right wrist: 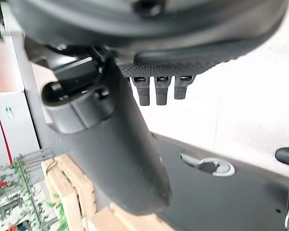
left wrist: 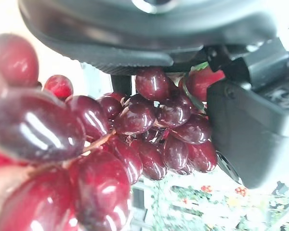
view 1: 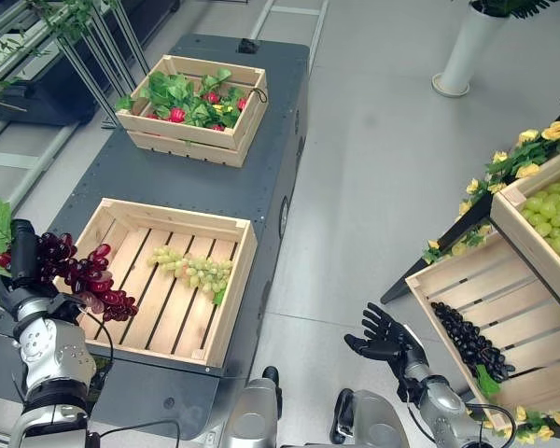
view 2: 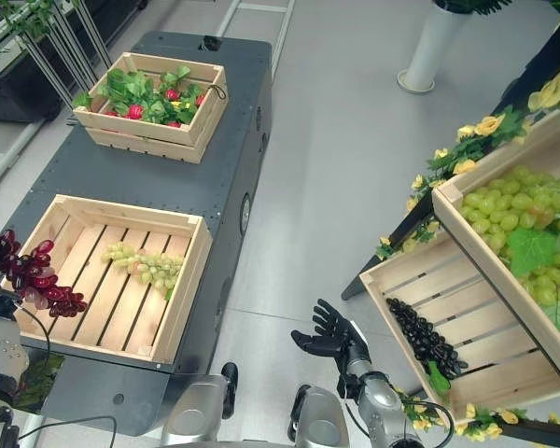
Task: Pick up the fruits from the basket on one side to the basket on the other side
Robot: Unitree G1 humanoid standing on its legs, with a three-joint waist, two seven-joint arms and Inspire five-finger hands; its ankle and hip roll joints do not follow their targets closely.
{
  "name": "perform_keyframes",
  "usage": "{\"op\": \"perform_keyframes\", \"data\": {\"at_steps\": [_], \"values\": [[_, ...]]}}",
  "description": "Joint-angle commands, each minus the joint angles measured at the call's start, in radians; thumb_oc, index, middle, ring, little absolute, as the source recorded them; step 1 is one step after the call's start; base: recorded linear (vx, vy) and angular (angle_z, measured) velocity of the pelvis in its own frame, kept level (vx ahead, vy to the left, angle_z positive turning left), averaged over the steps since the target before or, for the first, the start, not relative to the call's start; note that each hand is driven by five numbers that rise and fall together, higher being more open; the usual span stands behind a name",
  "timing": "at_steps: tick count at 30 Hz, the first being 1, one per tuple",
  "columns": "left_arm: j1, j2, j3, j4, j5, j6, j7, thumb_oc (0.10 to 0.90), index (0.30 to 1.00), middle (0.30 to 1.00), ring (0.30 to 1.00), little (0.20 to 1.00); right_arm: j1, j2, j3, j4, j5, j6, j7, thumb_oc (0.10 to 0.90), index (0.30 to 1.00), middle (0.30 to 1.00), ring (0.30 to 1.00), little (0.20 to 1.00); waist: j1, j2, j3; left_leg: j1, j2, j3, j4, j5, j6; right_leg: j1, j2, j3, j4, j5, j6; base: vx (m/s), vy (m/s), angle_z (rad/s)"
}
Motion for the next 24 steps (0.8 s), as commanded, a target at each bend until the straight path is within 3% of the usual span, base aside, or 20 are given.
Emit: {"op": "perform_keyframes", "data": {"at_steps": [1, 8, 17, 21, 24], "values": [[-0.067, 0.035, 0.03, -0.117, -0.015, -0.072, -0.082, 0.4, 0.3, 0.3, 0.3, 0.3, -0.034, 0.002, 0.036, -0.114, -0.055, -0.076, 0.037, 0.8, 0.9, 0.9, 0.9, 0.9, -0.017, 0.053, -0.099, 0.082, -0.111, -0.056, -0.072, -0.074, 0.056, 0.07, 0.05, -0.012, -0.127, 0.052, -0.057, 0.02, -0.071, 0.08], [-0.07, -0.016, -0.026, -0.294, 0.006, -0.06, -0.118, 0.4, 0.3, 0.3, 0.3, 0.3, -0.05, 0.014, 0.106, -0.301, -0.099, -0.087, -0.02, 0.8, 0.9, 0.9, 0.9, 0.9, -0.009, 0.07, -0.171, 0.133, -0.111, -0.082, -0.224, -0.006, 0.047, 0.116, 0.074, -0.005, -0.28, 0.119, -0.04, -0.01, -0.062, -0.01], [-0.159, -0.007, -0.152, -0.464, 0.05, 0.004, -0.123, 0.4, 0.3, 0.3, 0.3, 0.3, -0.18, 0.0, 0.234, -0.452, -0.056, 0.024, 0.015, 0.8, 0.9, 0.9, 0.9, 0.9, 0.02, 0.076, -0.242, 0.174, -0.113, -0.106, -0.375, 0.062, 0.028, 0.169, 0.1, -0.006, -0.451, 0.199, -0.03, -0.03, -0.07, -0.03], [-0.255, 0.005, -0.249, -0.471, 0.099, 0.079, -0.154, 0.4, 0.3, 0.3, 0.3, 0.3, -0.308, 0.05, 0.281, -0.461, 0.061, 0.094, 0.019, 0.8, 0.9, 0.9, 0.9, 0.9, 0.032, 0.074, -0.28, 0.182, -0.113, -0.109, -0.425, 0.086, 0.022, 0.192, 0.108, -0.012, -0.527, 0.242, -0.029, -0.02, -0.081, 0.0], [-0.315, 0.006, -0.292, -0.452, 0.099, 0.107, -0.173, 0.4, 0.3, 0.3, 0.3, 0.3, -0.356, 0.08, 0.288, -0.45, 0.079, 0.1, -0.013, 0.8, 0.9, 0.9, 0.9, 0.9, 0.035, 0.075, -0.297, 0.172, -0.115, -0.117, -0.425, 0.088, 0.021, 0.196, 0.109, -0.02, -0.539, 0.249, -0.028, -0.01, -0.056, 0.01]]}}
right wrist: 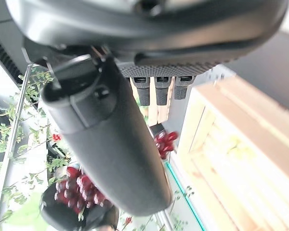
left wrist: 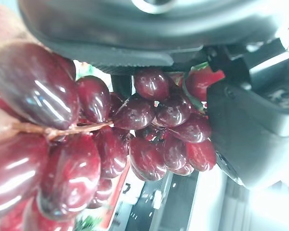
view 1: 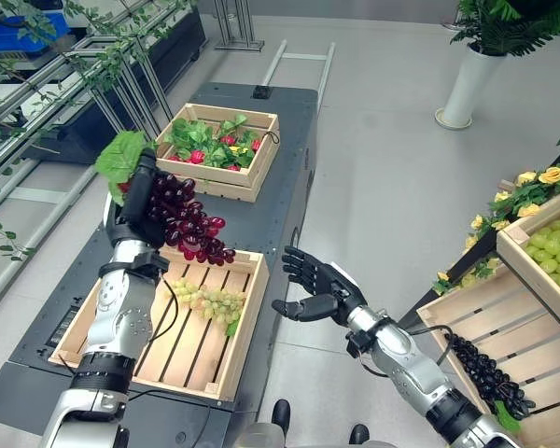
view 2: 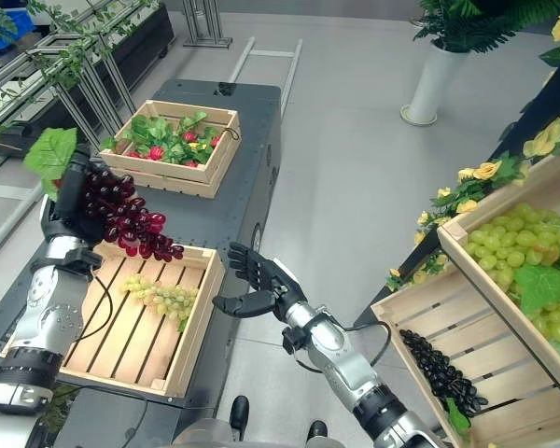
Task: Pick up the fruits from the basket on one side to the basket on the other side
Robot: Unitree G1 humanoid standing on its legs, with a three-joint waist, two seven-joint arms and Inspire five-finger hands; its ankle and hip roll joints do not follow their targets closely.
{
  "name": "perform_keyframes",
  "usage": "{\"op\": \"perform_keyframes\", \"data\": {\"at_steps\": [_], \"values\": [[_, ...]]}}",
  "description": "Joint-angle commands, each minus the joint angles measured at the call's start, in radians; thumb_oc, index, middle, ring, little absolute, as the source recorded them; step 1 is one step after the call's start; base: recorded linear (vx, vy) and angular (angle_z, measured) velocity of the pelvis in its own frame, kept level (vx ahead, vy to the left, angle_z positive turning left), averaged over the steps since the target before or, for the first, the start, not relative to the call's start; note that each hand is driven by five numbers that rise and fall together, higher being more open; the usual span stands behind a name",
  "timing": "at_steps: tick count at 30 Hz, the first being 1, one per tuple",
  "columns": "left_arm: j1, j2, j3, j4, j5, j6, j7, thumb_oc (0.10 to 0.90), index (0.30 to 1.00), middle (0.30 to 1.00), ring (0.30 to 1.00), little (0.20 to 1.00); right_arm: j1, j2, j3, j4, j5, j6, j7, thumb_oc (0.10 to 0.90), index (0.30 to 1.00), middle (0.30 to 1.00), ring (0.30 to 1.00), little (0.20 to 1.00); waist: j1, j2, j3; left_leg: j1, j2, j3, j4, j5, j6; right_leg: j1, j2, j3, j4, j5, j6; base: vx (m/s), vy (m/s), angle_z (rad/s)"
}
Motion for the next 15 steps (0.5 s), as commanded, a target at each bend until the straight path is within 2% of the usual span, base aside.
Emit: {"op": "perform_keyframes", "data": {"at_steps": [1, 9, 15], "values": [[-0.229, 0.075, -0.053, 0.005, 0.025, -0.057, -0.062, 0.4, 0.3, 0.3, 0.3, 0.3, -0.085, 0.082, 0.026, -0.071, 0.07, -0.062, -0.011, 0.8, 0.9, 0.9, 0.9, 0.9, 0.008, 0.033, -0.145, -0.012, -0.101, -0.076, -0.005, -0.089, 0.004, -0.035, 0.045, -0.024, 0.003, -0.009, -0.061, -0.01, -0.059, 0.02], [-0.313, 0.034, -0.128, -0.021, 0.034, -0.002, -0.073, 0.4, 0.3, 0.3, 0.3, 0.3, -0.223, 0.124, 0.003, -0.082, 0.032, -0.076, -0.122, 0.8, 0.9, 0.9, 0.9, 0.9, 0.002, 0.039, -0.169, -0.004, -0.094, -0.053, -0.005, -0.098, 0.009, -0.04, 0.044, -0.012, 0.003, -0.005, -0.062, -0.01, -0.038, -0.02], [-0.354, -0.028, -0.17, 0.008, 0.036, 0.044, -0.096, 0.4, 0.3, 0.3, 0.3, 0.3, -0.338, 0.143, -0.026, -0.082, 0.021, -0.029, -0.184, 0.8, 0.9, 0.9, 0.9, 0.9, -0.009, 0.042, -0.183, 0.004, -0.09, -0.04, -0.005, -0.104, 0.01, -0.041, 0.045, -0.001, 0.003, -0.004, -0.065, 0.0, -0.006, -0.02]]}}
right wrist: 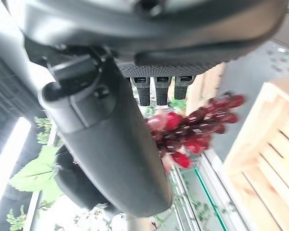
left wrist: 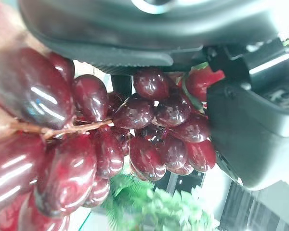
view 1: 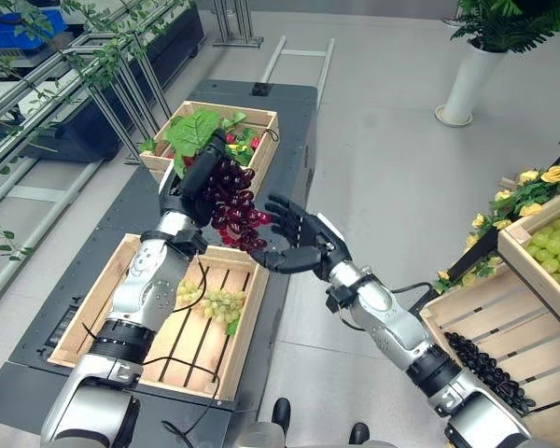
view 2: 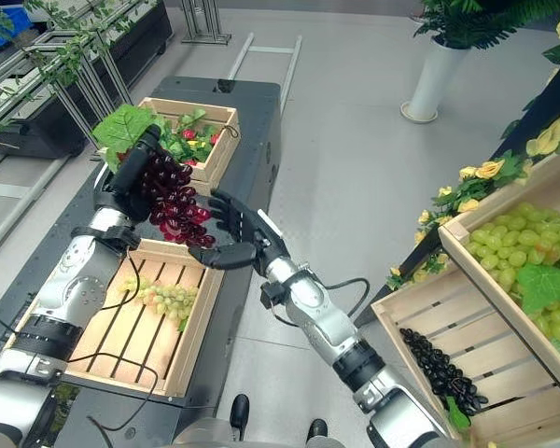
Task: Pick up the fruits from the basket on one side to the basket on the other side
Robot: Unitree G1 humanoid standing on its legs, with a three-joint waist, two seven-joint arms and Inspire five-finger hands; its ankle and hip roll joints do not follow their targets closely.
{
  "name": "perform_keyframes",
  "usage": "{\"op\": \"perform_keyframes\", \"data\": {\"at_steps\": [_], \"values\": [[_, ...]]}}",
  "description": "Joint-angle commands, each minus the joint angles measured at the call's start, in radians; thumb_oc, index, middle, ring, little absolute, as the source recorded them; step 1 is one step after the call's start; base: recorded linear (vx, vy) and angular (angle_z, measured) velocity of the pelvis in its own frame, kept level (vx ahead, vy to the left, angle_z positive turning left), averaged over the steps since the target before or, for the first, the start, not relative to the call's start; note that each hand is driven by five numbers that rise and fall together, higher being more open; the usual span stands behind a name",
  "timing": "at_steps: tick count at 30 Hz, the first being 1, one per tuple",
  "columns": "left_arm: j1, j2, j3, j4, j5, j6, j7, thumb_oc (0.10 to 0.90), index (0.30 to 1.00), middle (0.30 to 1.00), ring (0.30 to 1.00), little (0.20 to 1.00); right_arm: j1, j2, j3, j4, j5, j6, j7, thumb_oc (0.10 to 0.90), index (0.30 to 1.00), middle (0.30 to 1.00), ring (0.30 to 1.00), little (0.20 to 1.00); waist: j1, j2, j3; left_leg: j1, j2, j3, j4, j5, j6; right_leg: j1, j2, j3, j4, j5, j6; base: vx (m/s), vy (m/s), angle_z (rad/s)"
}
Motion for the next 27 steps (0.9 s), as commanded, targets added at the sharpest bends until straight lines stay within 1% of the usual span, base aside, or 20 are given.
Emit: {"op": "perform_keyframes", "data": {"at_steps": [1, 3, 4, 6, 12, 14, 16, 20, 26, 27], "values": [[-0.215, -0.024, -0.029, 0.047, 0.013, -0.065, -0.056, 0.4, 0.3, 0.3, 0.3, 0.3, -0.086, 0.086, -0.03, -0.066, 0.026, -0.051, -0.036, 0.8, 0.9, 0.9, 0.9, 0.9, 0.003, 0.042, -0.182, 0.008, -0.09, -0.043, 0.001, -0.105, 0.01, -0.028, 0.046, -0.011, 0.002, -0.005, -0.065, 0.0, 0.0, 0.0], [-0.223, -0.034, -0.036, 0.054, 0.015, -0.058, -0.061, 0.4, 0.3, 0.3, 0.3, 0.3, -0.107, 0.086, -0.035, -0.057, 0.042, -0.041, -0.042, 0.8, 0.9, 0.9, 0.9, 0.9, 0.002, 0.041, -0.186, 0.01, -0.088, -0.04, 0.001, -0.106, 0.01, -0.027, 0.046, -0.011, 0.002, -0.005, -0.065, 0.0, 0.0, 0.0], [-0.229, -0.046, -0.044, 0.059, 0.008, -0.051, -0.064, 0.4, 0.3, 0.3, 0.3, 0.3, -0.122, 0.092, -0.039, -0.049, 0.067, -0.025, -0.04, 0.8, 0.9, 0.9, 0.9, 0.9, 0.001, 0.039, -0.19, 0.013, -0.088, -0.038, 0.001, -0.106, 0.009, -0.025, 0.046, -0.012, 0.002, -0.005, -0.066, 0.0, 0.0, 0.0], [-0.236, -0.056, -0.049, 0.063, 0.002, -0.046, -0.067, 0.4, 0.3, 0.3, 0.3, 0.3, -0.133, 0.1, -0.039, -0.034, 0.099, -0.013, -0.035, 0.8, 0.9, 0.9, 0.9, 0.9, 0.002, 0.038, -0.194, 0.014, -0.086, -0.036, 0.001, -0.106, 0.009, -0.024, 0.046, -0.013, 0.002, -0.004, -0.066, 0.0, -0.002, -0.02], [-0.265, -0.097, -0.069, 0.055, -0.042, -0.029, -0.042, 0.4, 0.3, 0.3, 0.3, 0.3, -0.162, 0.138, -0.039, 0.004, 0.189, 0.005, -0.018, 0.8, 0.9, 0.9, 0.9, 0.9, 0.003, 0.03, -0.202, 0.016, -0.082, -0.032, 0.001, -0.106, 0.007, -0.023, 0.047, -0.019, 0.002, -0.004, -0.067, -0.01, -0.001, -0.04], [-0.272, -0.123, -0.069, 0.056, -0.073, -0.038, -0.042, 0.4, 0.3, 0.3, 0.3, 0.3, -0.174, 0.151, -0.037, 0.031, 0.224, 0.019, -0.001, 0.8, 0.9, 0.9, 0.9, 0.9, 0.003, 0.026, -0.205, 0.018, -0.081, -0.029, 0.001, -0.106, 0.006, -0.022, 0.047, -0.022, 0.002, -0.004, -0.068, 0.0, 0.0, 0.0], [-0.274, -0.132, -0.071, 0.051, -0.089, -0.043, -0.04, 0.4, 0.3, 0.3, 0.3, 0.3, -0.18, 0.155, -0.034, 0.04, 0.236, 0.023, 0.001, 0.8, 0.9, 0.9, 0.9, 0.9, 0.004, 0.025, -0.206, 0.018, -0.08, -0.028, 0.001, -0.105, 0.007, -0.021, 0.046, -0.023, 0.002, -0.004, -0.069, 0.0, 0.0, 0.0], [-0.282, -0.166, -0.064, 0.028, -0.126, -0.08, -0.019, 0.4, 0.3, 0.3, 0.3, 0.3, -0.183, 0.173, -0.021, 0.064, 0.27, 0.047, 0.037, 0.8, 0.9, 0.9, 0.9, 0.9, 0.006, 0.019, -0.208, 0.018, -0.08, -0.032, 0.001, -0.106, 0.006, -0.019, 0.046, -0.027, 0.002, -0.004, -0.07, 0.0, 0.0, 0.0], [-0.291, -0.187, -0.068, 0.01, -0.129, -0.09, 0.008, 0.4, 0.3, 0.3, 0.3, 0.3, -0.185, 0.18, -0.014, 0.07, 0.307, 0.059, 0.07, 0.8, 0.9, 0.9, 0.9, 0.9, 0.005, 0.013, -0.207, 0.022, -0.078, -0.029, 0.001, -0.108, 0.007, -0.016, 0.046, -0.026, 0.002, -0.005, -0.07, 0.0, 0.0, 0.0], [-0.294, -0.193, -0.07, 0.008, -0.118, -0.089, 0.013, 0.4, 0.3, 0.3, 0.3, 0.3, -0.187, 0.183, -0.014, 0.072, 0.322, 0.058, 0.09, 0.8, 0.9, 0.9, 0.9, 0.9, 0.004, 0.012, -0.207, 0.023, -0.077, -0.029, 0.001, -0.108, 0.007, -0.016, 0.045, -0.025, 0.002, -0.006, -0.07, 0.0, 0.0, 0.0]]}}
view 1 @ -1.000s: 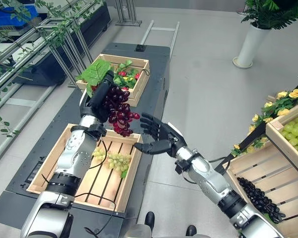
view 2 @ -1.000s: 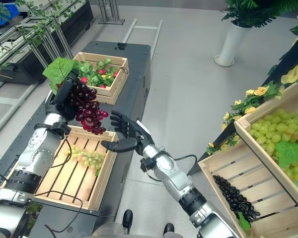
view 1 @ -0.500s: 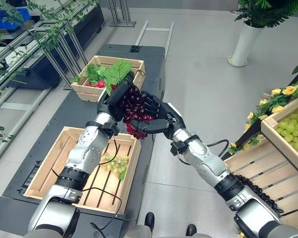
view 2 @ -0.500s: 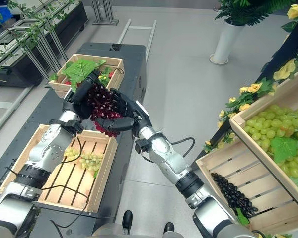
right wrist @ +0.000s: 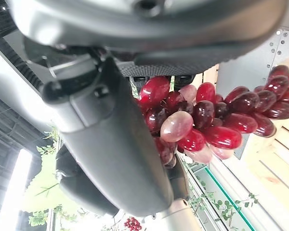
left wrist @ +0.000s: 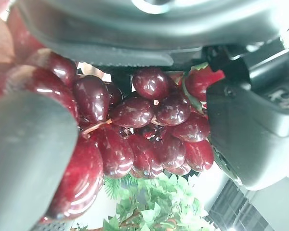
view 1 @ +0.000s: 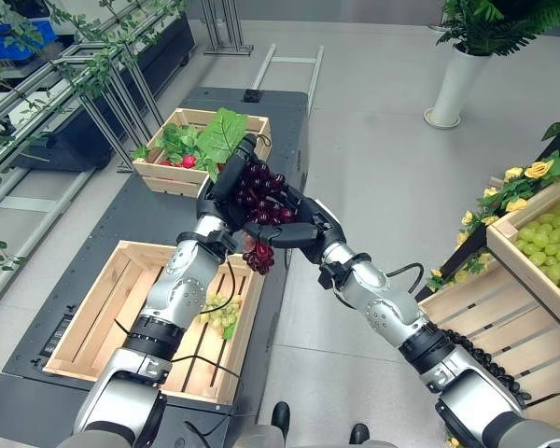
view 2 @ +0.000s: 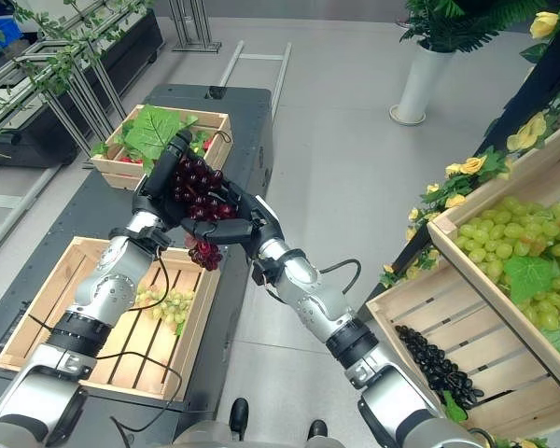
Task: Pick up the fruits from the basket on one side to the basket on the other side
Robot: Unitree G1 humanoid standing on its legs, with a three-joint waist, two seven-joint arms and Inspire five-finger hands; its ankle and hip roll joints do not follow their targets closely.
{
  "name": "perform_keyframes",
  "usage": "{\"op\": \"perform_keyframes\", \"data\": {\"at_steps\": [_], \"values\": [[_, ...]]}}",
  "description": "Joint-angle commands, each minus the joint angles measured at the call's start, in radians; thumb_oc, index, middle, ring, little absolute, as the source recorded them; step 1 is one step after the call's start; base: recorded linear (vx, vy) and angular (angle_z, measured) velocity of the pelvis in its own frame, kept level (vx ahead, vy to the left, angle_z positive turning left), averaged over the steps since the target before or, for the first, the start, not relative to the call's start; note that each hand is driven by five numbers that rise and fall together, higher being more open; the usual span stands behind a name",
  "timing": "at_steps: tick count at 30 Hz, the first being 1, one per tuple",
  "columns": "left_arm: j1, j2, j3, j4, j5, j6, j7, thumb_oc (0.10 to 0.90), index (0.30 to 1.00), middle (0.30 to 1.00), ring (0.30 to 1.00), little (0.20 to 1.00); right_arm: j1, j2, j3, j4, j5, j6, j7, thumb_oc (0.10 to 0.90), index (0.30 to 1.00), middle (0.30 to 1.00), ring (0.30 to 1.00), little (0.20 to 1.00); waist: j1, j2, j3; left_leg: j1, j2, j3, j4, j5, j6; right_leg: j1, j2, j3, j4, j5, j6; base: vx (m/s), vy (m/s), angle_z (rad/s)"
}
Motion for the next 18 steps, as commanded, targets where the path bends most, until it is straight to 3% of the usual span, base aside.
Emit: {"op": "perform_keyframes", "data": {"at_steps": [1, 5, 12, 18], "values": [[-0.266, -0.068, -0.036, 0.007, -0.03, -0.129, -0.029, 0.4, 0.3, 0.3, 0.3, 0.3, -0.097, 0.16, 0.0, 0.029, 0.098, -0.055, 0.163, 0.8, 0.9, 0.9, 0.9, 0.9, 0.012, 0.012, -0.201, 0.012, -0.078, -0.031, 0.001, -0.109, 0.007, -0.02, 0.045, -0.039, 0.002, -0.014, -0.07, 0.0, 0.0, 0.0], [-0.282, -0.065, -0.036, 0.017, -0.039, -0.131, -0.037, 0.4, 0.3, 0.3, 0.3, 0.3, -0.096, 0.159, -0.004, 0.03, 0.142, -0.045, 0.247, 0.8, 0.9, 0.9, 0.9, 0.9, 0.012, 0.011, -0.204, 0.013, -0.079, -0.032, 0.001, -0.11, 0.008, -0.019, 0.044, -0.04, 0.002, -0.013, -0.066, 0.0, 0.0, 0.0], [-0.305, -0.074, -0.049, -0.03, -0.043, -0.124, -0.014, 0.4, 0.3, 0.3, 0.3, 0.3, -0.085, 0.157, 0.005, 0.072, 0.169, -0.045, 0.304, 0.8, 0.9, 0.9, 0.9, 0.9, 0.014, 0.01, -0.205, 0.012, -0.08, -0.033, 0.001, -0.111, 0.009, -0.02, 0.041, -0.043, 0.002, -0.015, -0.063, 0.0, 0.0, 0.0], [-0.323, -0.075, -0.056, -0.054, -0.047, -0.131, 0.0, 0.4, 0.3, 0.3, 0.3, 0.3, -0.069, 0.163, 0.014, 0.135, 0.158, -0.035, 0.252, 0.8, 0.9, 0.9, 0.9, 0.9, 0.013, 0.011, -0.204, 0.012, -0.079, -0.031, 0.001, -0.113, 0.008, -0.021, 0.039, -0.042, 0.002, -0.014, -0.061, 0.0, 0.0, 0.0]]}}
